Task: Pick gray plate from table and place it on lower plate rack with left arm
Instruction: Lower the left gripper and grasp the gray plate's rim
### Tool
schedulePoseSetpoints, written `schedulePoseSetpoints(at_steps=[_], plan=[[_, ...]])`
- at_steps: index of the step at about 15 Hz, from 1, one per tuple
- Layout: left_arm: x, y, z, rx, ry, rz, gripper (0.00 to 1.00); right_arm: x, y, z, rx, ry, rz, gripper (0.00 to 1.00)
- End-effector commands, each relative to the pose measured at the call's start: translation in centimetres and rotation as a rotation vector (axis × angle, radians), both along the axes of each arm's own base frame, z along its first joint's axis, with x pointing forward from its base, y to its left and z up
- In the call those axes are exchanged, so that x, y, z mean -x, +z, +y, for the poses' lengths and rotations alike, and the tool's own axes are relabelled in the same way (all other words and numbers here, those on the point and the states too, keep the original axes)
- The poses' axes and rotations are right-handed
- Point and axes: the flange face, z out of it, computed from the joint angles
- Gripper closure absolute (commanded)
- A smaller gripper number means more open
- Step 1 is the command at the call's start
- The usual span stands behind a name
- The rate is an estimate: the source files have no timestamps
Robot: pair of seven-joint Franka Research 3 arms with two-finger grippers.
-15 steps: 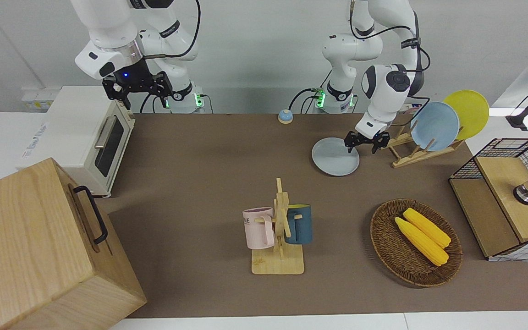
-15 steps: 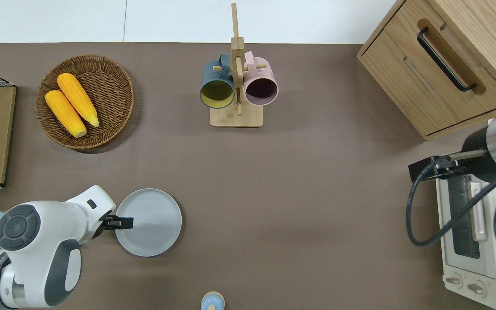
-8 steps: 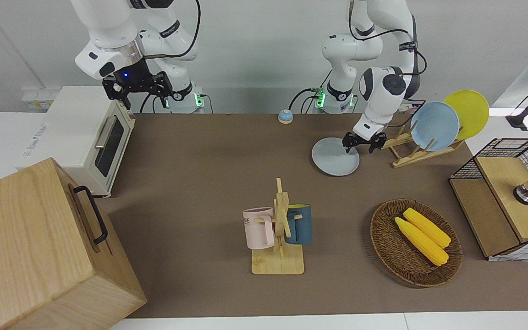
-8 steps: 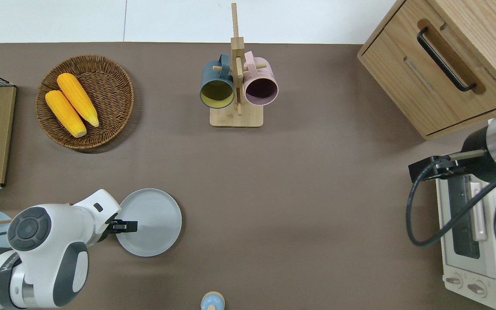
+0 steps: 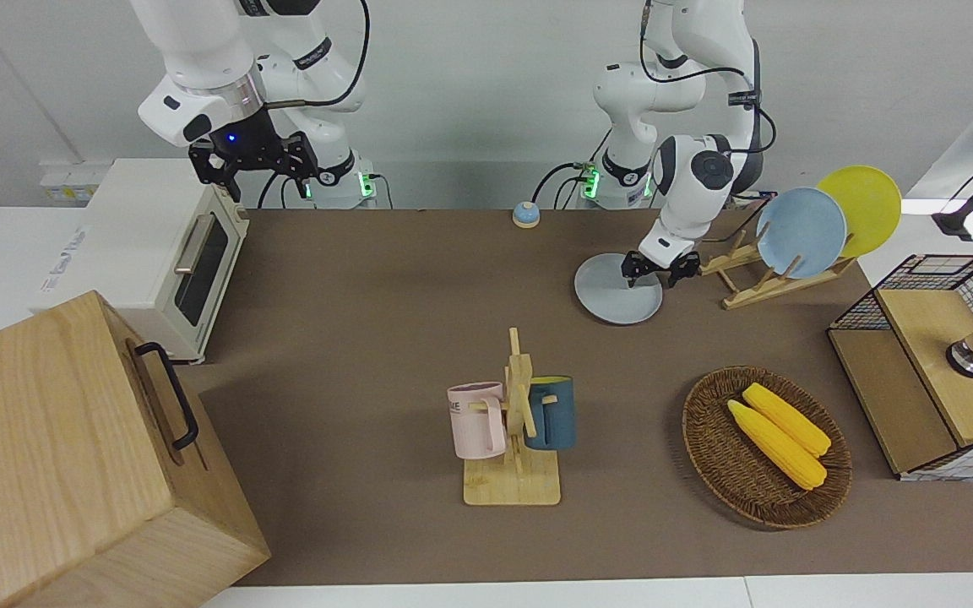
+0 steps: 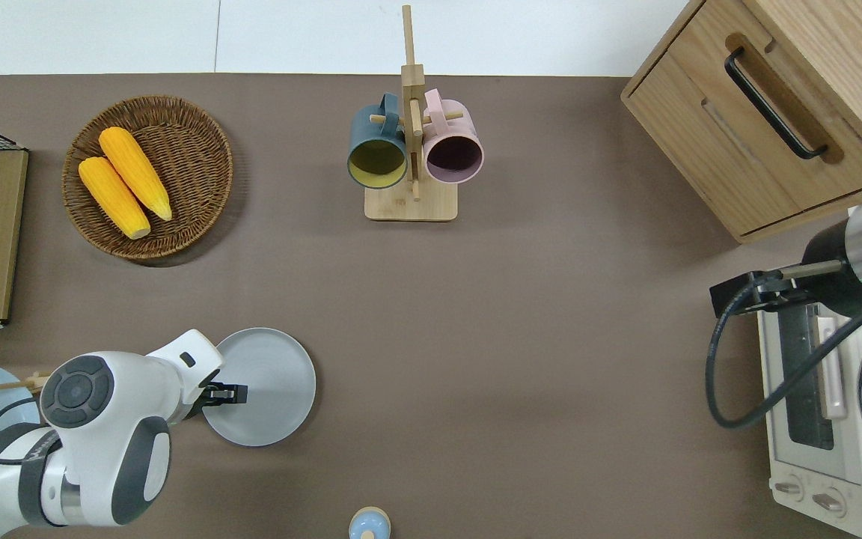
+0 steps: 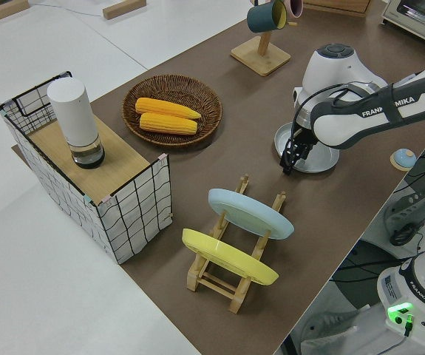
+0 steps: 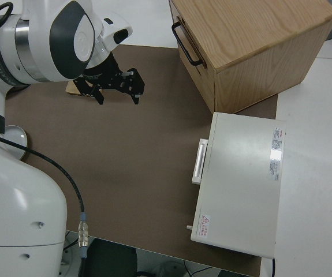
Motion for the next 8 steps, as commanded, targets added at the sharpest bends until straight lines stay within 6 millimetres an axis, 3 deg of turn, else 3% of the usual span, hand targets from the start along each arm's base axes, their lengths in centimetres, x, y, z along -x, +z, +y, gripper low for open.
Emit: schedulePoseSetpoints(at_steps=[1,4,7,8], plan=[[0.11,0.20,0.10,0.005,0.007,-0.013,0.59,0.18,0.36,-0.36,0.008,-0.018,0.002,0.017],[-0.05,0.72,0.35,0.006,0.005,-0.021,0.83,0.17,0.38,-0.28,0.008,-0.016,0.001,0.017],[-0.23,0.90,0.46,0.006,0.008,-0.025,0.99,0.17,0.31,-0.28,0.008,-0.016,0.002,0.017],[-0.40,1.08,0.57,0.007,0.009,-0.030,1.00,0.18,0.36,-0.36,0.008,-0.018,0.002,0.017]])
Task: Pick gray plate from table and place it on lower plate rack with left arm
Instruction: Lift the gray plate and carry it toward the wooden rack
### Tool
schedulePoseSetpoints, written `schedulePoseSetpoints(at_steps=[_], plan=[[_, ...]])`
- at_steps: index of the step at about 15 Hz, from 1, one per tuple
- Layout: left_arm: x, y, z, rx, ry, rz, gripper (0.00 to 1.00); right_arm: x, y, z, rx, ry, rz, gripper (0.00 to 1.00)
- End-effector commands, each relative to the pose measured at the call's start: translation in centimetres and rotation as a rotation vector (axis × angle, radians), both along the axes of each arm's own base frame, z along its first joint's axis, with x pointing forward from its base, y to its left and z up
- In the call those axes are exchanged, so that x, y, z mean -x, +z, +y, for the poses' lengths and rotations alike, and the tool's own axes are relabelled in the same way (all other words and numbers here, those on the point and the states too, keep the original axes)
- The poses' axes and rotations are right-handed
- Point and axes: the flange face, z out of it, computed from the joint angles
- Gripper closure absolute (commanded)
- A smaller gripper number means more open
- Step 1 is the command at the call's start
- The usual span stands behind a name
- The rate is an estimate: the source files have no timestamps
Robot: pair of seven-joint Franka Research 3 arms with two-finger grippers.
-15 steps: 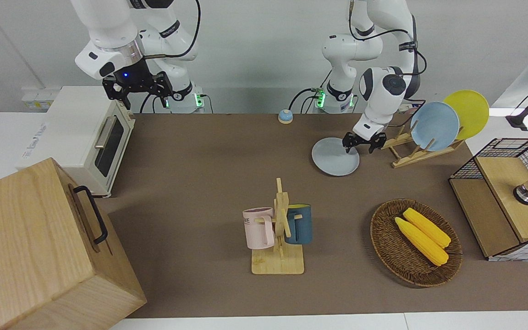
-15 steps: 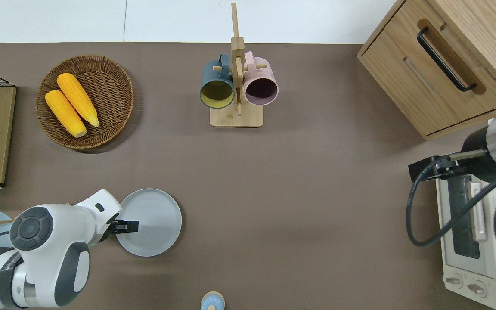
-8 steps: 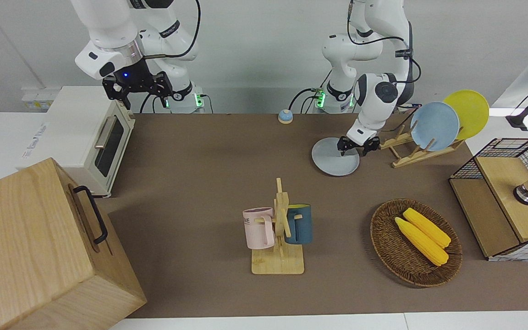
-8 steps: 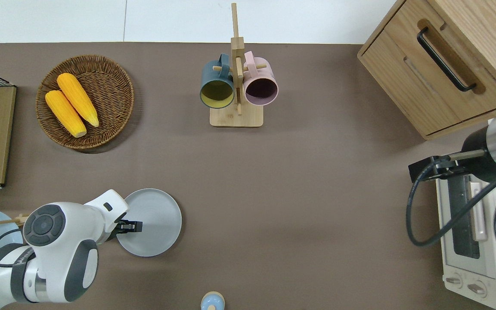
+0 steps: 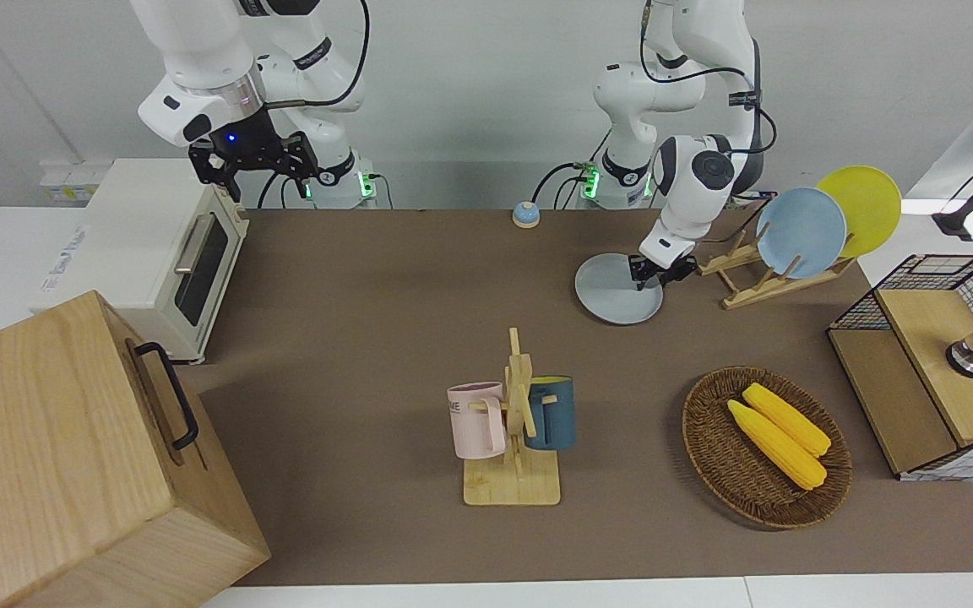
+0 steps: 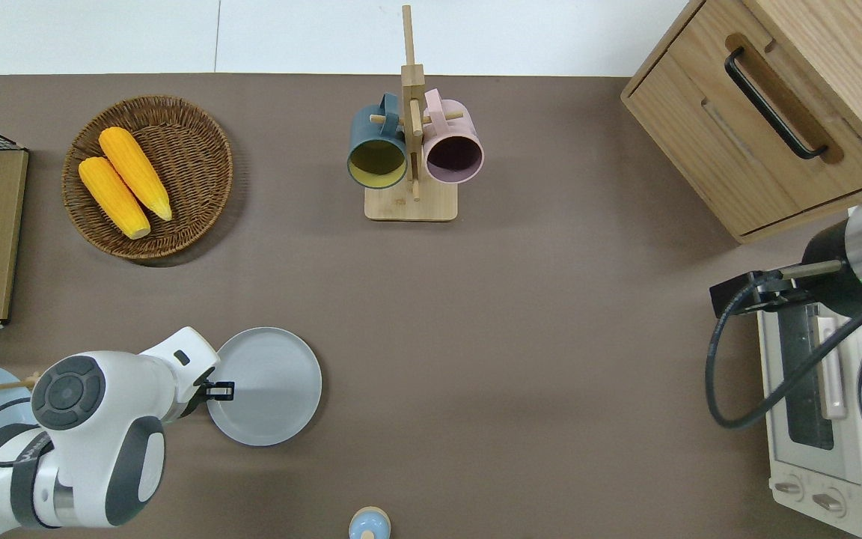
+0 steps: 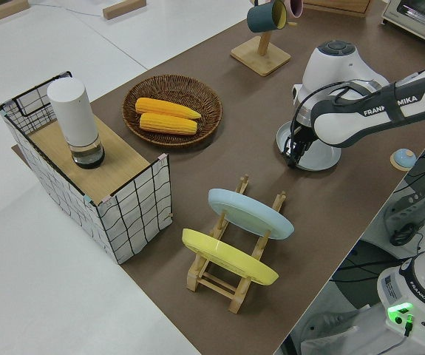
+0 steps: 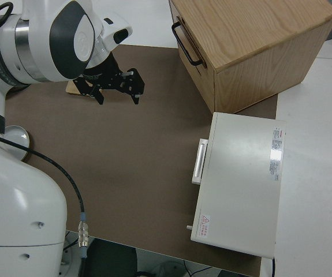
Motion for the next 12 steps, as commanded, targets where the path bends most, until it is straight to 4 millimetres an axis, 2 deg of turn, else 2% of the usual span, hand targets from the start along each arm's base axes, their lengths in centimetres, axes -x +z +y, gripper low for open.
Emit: schedulePoseSetpoints(at_steps=[1,6,12], plan=[[-0.1,0.3,0.3,0.006,0.004,-0.010,1.00,0.2,0.4,-0.3,0.008,-0.016,0.001,0.017],[-1.4,2.0,0.5,0.006,0.007,-0.005,1.00,0.2,0.3,-0.3,0.008,-0.016,0.002,0.017],[-4.0,6.5,0.4,0.005,0.004,0.006,1.00,0.2,0.4,-0.3,0.008,-0.016,0.001,0.017]])
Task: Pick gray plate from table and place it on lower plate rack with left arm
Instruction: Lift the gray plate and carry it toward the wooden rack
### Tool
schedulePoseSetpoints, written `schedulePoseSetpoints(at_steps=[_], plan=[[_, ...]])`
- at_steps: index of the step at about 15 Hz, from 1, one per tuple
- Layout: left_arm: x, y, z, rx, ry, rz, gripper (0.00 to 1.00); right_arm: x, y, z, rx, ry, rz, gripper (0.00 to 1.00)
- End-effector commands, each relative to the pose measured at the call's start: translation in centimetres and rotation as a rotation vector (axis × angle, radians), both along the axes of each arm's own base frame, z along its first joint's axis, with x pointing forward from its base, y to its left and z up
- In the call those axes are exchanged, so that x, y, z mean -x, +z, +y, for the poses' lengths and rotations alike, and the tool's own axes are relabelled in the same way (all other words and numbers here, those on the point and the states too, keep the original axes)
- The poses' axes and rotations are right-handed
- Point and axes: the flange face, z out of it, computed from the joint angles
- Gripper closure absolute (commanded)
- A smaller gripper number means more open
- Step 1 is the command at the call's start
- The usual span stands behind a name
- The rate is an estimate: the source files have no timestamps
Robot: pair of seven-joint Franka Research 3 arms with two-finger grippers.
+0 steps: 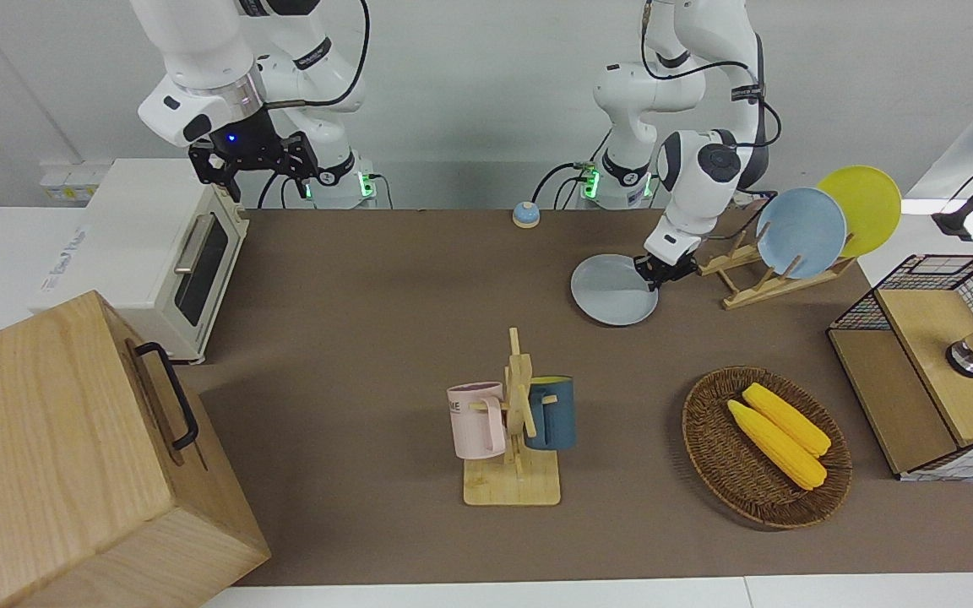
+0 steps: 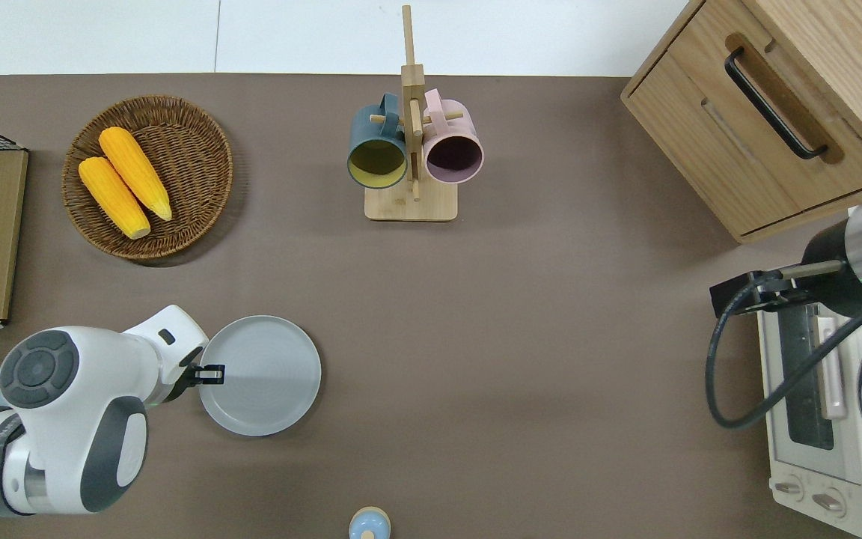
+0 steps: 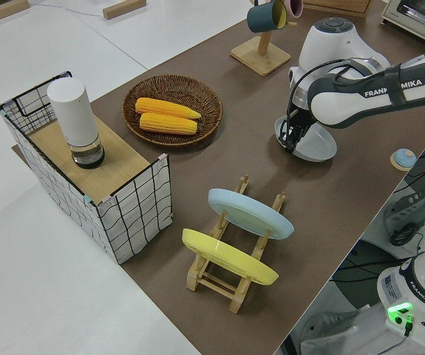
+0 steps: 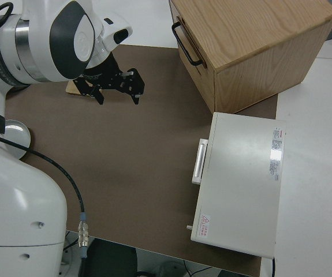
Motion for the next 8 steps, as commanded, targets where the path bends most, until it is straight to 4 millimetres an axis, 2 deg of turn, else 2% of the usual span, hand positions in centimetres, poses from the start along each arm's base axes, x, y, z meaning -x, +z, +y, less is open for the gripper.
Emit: schedulePoseSetpoints(at_steps=[1,6,8], plan=[[-1.8,3.1,0.5,-0.003,-0.001,0.016,1.00,0.2,0.4,-0.4,0.008,-0.017,0.001,0.017],[-3.7,8.8,1.0,-0.006,0.010,0.051,1.00,0.2,0.4,-0.3,0.008,-0.016,0.001,0.017],[-4.3,12.1,1.1,-0.009,0.010,0.072,1.00,0.2,0.4,-0.3,0.008,-0.016,0.001,0.017]])
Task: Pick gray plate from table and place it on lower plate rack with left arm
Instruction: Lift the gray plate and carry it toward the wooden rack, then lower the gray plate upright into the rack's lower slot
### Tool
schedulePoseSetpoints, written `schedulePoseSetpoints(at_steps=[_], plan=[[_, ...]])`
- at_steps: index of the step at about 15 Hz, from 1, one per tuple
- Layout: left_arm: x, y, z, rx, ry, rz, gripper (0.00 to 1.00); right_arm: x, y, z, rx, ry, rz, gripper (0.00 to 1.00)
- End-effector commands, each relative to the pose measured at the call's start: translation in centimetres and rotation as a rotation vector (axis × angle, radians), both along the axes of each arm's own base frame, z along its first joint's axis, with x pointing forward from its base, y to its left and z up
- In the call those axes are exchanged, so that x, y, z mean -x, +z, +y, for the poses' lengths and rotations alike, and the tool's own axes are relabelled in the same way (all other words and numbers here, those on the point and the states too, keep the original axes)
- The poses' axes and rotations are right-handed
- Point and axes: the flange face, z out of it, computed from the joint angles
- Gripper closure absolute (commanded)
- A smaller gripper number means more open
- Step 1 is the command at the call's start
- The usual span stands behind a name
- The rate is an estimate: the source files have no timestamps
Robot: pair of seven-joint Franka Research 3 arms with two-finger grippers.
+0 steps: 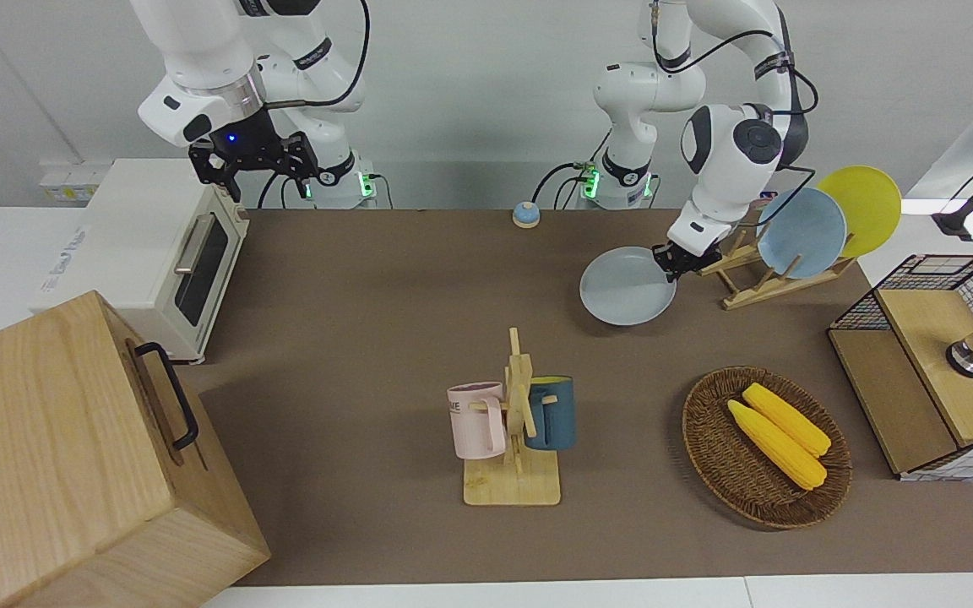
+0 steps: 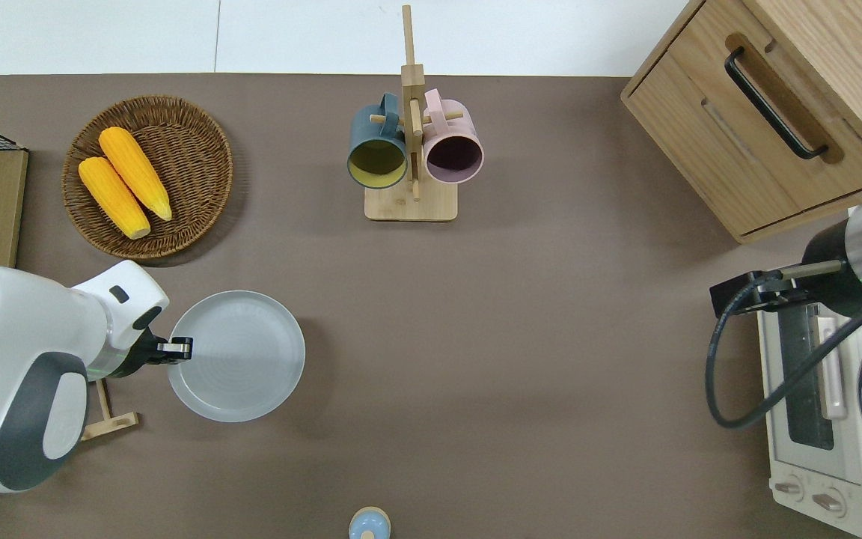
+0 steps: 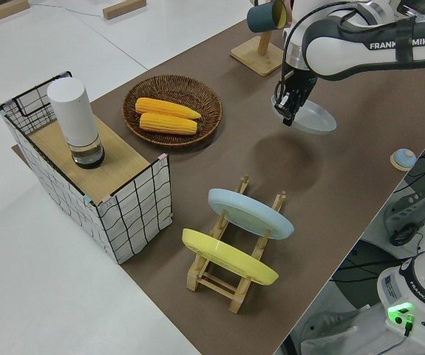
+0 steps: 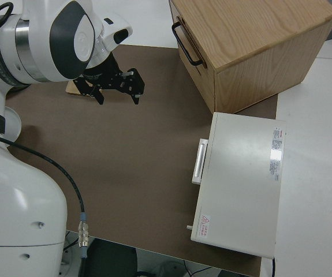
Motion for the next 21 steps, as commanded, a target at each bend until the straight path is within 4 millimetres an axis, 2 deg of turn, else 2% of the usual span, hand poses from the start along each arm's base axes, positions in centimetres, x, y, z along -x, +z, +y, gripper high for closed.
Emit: schedulePoseSetpoints(at_steps=[1,6,13,21], plan=[[-1.0,4.8,1.1,-0.019,0.004,0.034,1.00,0.2,0.4,-0.3,0.008,-0.016,0.001,0.017],[-1.0,8.0,2.3,-0.120,-0.011,0.050,1.00,0.2,0.4,-0.3,0.008,-0.016,0.001,0.017],[-0.4,9.4,4.8,-0.389,-0.048,0.085,1.00,0.2,0.5,-0.3,0.009,-0.017,-0.001,0.017],[-0.1,9.3,7.0,-0.762,0.007,0.124,1.00,0.2,0.4,-0.3,0.008,-0.016,0.001,0.017]])
